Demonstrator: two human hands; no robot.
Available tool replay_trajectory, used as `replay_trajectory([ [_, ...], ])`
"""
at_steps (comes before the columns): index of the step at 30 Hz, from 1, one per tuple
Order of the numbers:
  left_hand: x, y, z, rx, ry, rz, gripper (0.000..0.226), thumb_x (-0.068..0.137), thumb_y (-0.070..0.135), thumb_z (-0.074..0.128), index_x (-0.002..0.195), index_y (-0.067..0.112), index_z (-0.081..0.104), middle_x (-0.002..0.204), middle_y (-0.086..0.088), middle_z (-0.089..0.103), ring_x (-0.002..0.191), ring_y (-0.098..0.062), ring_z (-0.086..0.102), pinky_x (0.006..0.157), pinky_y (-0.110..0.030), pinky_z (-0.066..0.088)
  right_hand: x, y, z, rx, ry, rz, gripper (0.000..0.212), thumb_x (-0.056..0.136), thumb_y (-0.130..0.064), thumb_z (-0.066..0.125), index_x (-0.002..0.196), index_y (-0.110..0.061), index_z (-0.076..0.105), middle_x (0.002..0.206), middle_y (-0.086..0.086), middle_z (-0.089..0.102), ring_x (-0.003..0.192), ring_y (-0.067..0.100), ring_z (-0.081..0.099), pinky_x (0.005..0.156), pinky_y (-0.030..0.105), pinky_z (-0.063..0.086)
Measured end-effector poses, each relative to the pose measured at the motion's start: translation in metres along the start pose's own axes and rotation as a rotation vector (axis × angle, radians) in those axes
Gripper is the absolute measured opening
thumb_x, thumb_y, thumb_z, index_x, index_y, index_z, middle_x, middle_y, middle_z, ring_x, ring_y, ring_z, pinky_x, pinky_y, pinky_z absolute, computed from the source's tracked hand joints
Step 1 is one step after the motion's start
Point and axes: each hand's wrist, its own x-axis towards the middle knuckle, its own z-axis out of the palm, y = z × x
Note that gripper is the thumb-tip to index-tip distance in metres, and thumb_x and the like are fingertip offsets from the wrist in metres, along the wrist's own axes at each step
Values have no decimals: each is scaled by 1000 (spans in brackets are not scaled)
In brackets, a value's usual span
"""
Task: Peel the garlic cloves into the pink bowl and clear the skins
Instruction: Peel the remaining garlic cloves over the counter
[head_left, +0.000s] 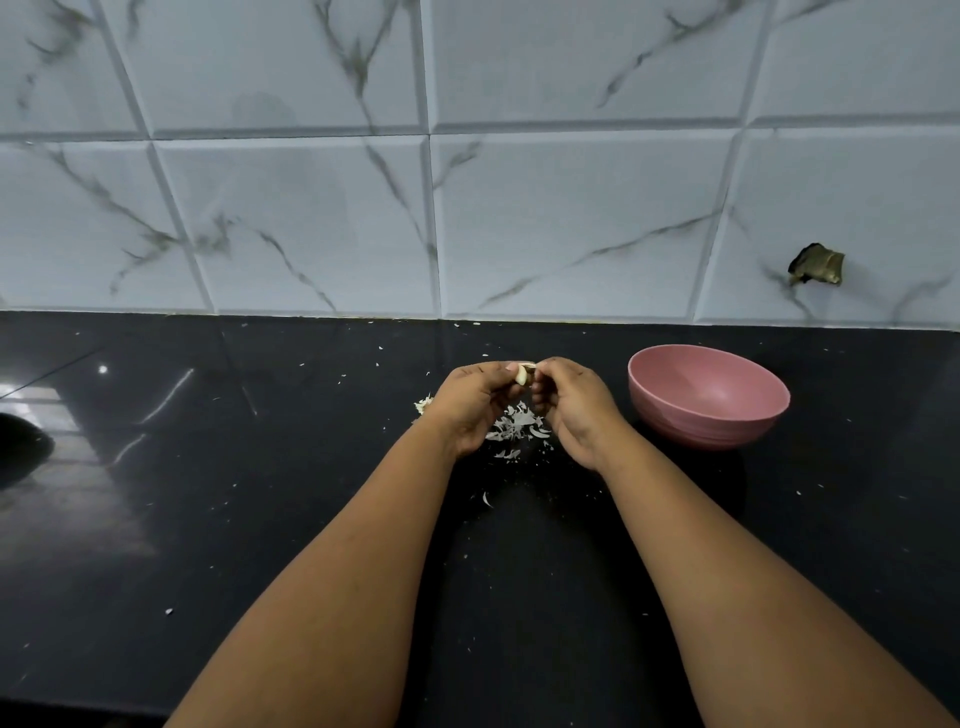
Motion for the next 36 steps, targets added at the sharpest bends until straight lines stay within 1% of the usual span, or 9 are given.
replay_trajectory([
  [7, -1, -6, 3, 90, -68, 10, 17, 96, 0, 52, 99, -4, 68, 86, -11, 69, 81, -14, 64, 75, -17, 53, 0, 1, -2, -169, 118, -26, 33, 88, -6, 39, 56, -14, 45, 56, 3, 48, 52, 14, 41, 52, 27, 34],
  [13, -3, -9, 7, 180, -93, 27, 14, 96, -2, 52, 101, -3, 65, 93, -15, 67, 89, -19, 66, 89, -26, 55, 5, 3, -6, -425, 268, -154, 36, 90, -18, 45, 55, -14, 55, 58, 2, 59, 60, 19, 56, 64, 38, 49],
  [19, -4, -7, 7, 223, -5, 98, 14, 94, -5, 54, 97, 3, 65, 86, -9, 63, 74, -9, 66, 78, -16, 55, 8, -2, -9, -299, 389, -224, 32, 92, -13, 45, 63, -13, 59, 61, 2, 63, 57, 15, 59, 57, 28, 50],
  [23, -3, -5, 3, 170, 39, 121, 19, 91, -11, 54, 97, 4, 65, 87, -11, 63, 80, -12, 68, 80, -19, 56, 11, 8, -16, -581, 389, -224, 24, 74, -17, 61, 53, -12, 51, 56, 7, 62, 57, 26, 63, 56, 36, 52],
  [26, -5, -4, 6, 136, 57, 145, 16, 91, -10, 55, 96, 3, 64, 86, -10, 66, 84, -17, 68, 81, -21, 57, 10, 11, -18, -701, 373, -239, 15, 74, -8, 66, 71, -20, 59, 74, 1, 65, 68, 21, 63, 62, 28, 50],
  [28, -5, -4, 7, 153, 87, 162, 11, 90, -6, 60, 95, 3, 64, 83, -10, 68, 80, -17, 68, 76, -21, 57, 12, 10, -20, -674, 351, -250, 14, 82, -5, 67, 88, -18, 66, 85, 0, 68, 74, 15, 65, 68, 26, 51],
  [31, -7, -3, 6, 199, 165, 179, 8, 86, -3, 68, 90, 4, 66, 77, -9, 71, 68, -14, 66, 62, -19, 53, 9, 6, -18, -476, 305, -260, 8, 86, -16, 70, 79, -18, 68, 69, -2, 67, 56, 5, 62, 62, 27, 53],
  [33, -7, -1, 5, 199, 197, 191, 10, 81, -4, 72, 82, 5, 67, 72, -9, 72, 66, -15, 68, 64, -22, 54, 4, 5, -15, -400, 252, -261, 10, 84, -20, 73, 75, -18, 69, 65, -3, 66, 55, 0, 59, 58, 20, 50],
  [36, -7, -3, 4, 279, 212, 235, 13, 75, -2, 79, 76, 7, 68, 72, -9, 73, 69, -17, 71, 69, -28, 57, -1, 6, -8, -270, 98, -233, 5, 85, -11, 71, 89, -14, 72, 79, -3, 71, 69, 0, 63, 63, 13, 50],
])
